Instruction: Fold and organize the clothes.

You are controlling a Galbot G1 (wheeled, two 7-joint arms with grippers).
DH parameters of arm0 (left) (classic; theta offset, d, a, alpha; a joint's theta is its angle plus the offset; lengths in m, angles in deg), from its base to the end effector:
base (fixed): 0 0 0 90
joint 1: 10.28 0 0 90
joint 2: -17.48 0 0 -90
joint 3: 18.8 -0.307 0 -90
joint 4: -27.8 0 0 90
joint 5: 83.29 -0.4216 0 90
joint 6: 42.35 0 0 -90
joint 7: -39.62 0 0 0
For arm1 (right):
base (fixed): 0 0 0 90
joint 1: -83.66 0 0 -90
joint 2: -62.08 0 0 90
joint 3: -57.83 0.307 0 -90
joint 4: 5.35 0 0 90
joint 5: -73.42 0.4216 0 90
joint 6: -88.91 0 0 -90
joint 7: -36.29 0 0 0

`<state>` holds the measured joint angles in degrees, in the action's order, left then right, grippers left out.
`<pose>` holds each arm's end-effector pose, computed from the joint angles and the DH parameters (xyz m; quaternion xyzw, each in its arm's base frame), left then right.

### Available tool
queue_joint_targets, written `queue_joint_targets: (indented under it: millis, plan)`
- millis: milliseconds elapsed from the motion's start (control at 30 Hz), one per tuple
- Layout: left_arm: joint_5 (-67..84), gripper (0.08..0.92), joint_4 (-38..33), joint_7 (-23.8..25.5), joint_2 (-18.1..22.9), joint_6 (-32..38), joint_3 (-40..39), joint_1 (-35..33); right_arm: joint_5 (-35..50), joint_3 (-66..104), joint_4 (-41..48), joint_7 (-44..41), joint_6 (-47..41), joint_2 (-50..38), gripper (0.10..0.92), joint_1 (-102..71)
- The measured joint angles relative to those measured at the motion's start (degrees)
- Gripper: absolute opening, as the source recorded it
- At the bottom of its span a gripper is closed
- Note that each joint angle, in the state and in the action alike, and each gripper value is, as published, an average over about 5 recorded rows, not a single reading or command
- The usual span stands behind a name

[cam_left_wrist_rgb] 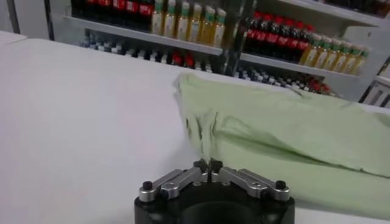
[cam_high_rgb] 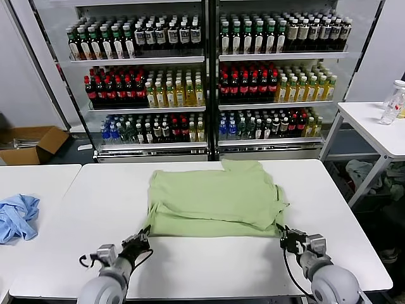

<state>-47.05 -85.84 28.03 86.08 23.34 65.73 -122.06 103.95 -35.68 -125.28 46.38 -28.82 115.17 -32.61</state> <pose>0.3044 0.0161 -0.2744 -0.0456 -0.9618 0.1085 0.2470 0.2869 -0.0402 -0.2428 0.0832 -0.9605 0.0708 0.2560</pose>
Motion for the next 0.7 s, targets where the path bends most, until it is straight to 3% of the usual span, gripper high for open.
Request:
queue_joint_targets:
  millis: [233,367,700]
  plan:
    - [-2.15,0.084,-9.23,0.02,2.21,0.09,2.96,-11.23,-5.31,3.69,-7.10,0.01,0.29,0.65,0.138,-10.42]
    - [-3.44,0.090,-12.89,-0.26,2.74,-0.08,4.81,-17.14,-7.55,5.25,-10.03,-0.02,0.36,0.34,0.220,-13.73]
    - [-5.28,0.347,-20.06,-2.05,2.86,-0.91,9.00,-24.22,-5.57,6.56,-13.11,1.02,1.52,-1.50,0.515,-10.89]
